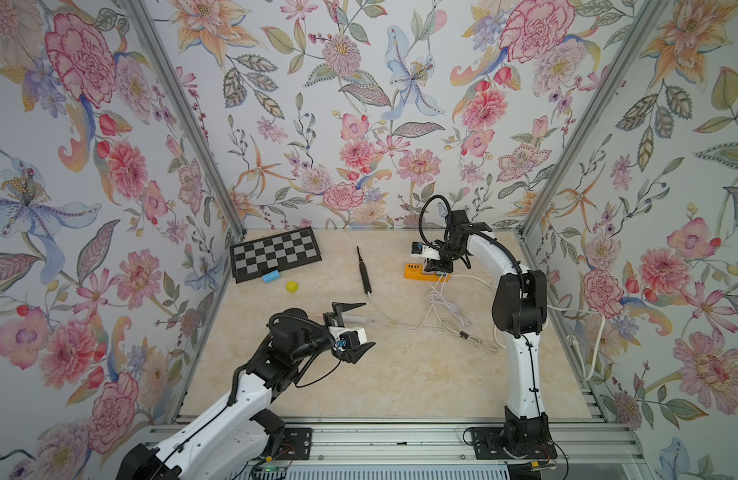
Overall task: Charge the electric toothbrush
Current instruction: Insert the plug into the socket.
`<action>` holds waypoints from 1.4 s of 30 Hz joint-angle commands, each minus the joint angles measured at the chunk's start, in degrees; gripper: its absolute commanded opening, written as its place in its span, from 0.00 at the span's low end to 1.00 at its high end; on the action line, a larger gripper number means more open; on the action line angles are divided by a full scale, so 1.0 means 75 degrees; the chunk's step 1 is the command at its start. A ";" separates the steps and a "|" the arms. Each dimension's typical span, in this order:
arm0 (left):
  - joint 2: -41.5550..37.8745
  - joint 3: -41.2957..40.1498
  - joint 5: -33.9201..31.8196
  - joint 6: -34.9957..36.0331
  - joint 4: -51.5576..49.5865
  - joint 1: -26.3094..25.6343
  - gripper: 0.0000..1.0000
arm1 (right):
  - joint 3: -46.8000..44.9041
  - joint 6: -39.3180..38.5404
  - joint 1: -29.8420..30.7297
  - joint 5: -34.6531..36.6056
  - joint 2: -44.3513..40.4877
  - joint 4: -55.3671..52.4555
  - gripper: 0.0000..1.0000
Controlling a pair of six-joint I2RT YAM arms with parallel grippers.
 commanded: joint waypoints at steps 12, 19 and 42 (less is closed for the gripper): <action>0.0124 0.0200 0.0141 0.0058 0.0116 0.0088 0.99 | -0.0508 -0.0480 -0.0006 0.2030 0.0788 0.0695 0.26; 0.0118 0.0189 0.0161 0.0029 0.0128 0.0082 0.99 | -0.0138 -0.0574 0.0382 0.2337 0.0916 0.0692 0.43; -0.0139 0.0096 0.0438 -0.0237 0.0443 0.0065 0.99 | -0.1478 0.1393 0.0336 0.1626 -0.1369 0.0675 0.88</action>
